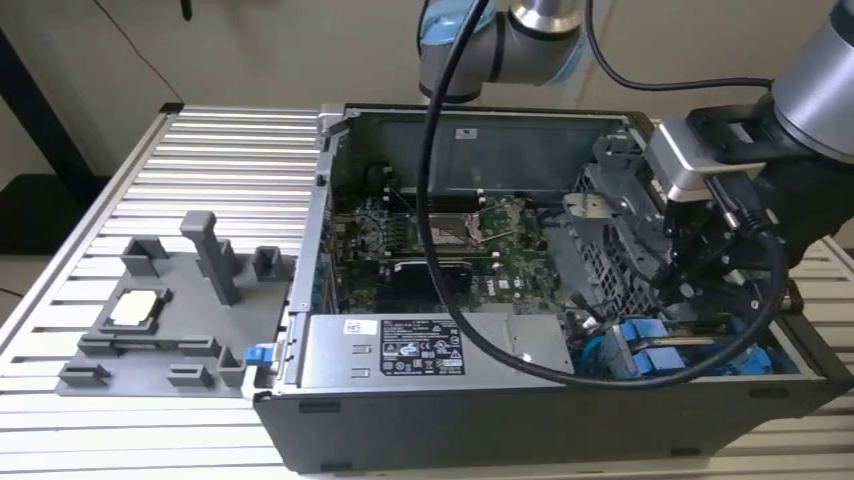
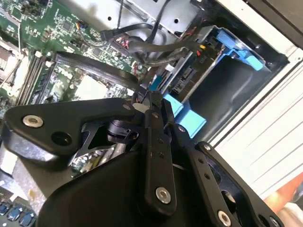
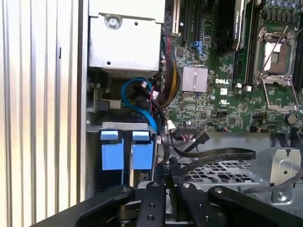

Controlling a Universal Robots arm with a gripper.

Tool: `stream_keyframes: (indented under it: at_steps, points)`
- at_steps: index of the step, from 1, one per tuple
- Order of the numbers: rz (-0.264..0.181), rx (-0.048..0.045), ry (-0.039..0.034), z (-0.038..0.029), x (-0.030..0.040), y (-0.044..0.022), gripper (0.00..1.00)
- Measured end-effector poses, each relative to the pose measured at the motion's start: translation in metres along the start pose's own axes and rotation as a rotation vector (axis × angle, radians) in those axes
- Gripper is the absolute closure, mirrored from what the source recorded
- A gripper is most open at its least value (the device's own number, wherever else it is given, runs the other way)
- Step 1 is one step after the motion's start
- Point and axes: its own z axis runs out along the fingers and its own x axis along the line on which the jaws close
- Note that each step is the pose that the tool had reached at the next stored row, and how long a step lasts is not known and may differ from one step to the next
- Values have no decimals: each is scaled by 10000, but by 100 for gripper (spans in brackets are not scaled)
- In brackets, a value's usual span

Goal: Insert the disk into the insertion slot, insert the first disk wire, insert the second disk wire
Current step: 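Insert the second disk wire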

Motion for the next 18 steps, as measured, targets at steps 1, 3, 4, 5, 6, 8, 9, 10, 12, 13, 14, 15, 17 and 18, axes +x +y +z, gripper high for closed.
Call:
stream_keyframes:
  at_steps: [1,3,4,5,6,8,9,10,12,13,14,15,17,18]
  points:
    - [0,0,1,3,23,-14,84]
    - [0,0,3,11,54,-38,84]
    - [0,0,4,16,65,-48,84]
    - [0,0,4,23,73,-56,84]
    - [0,3,3,31,79,-63,84]
    - [-2,17,3,50,87,-75,84]
    - [-3,24,5,59,90,-82,84]
    - [-4,29,7,68,92,-93,84]
    - [-4,33,11,84,96,-123,84]
    - [-5,33,12,90,97,-139,84]
    - [-5,33,11,97,99,-154,84]
    - [-4,33,9,106,100,-168,84]
    - [-4,33,10,122,103,-185,84]
    - [-2,34,9,131,105,-193,84]
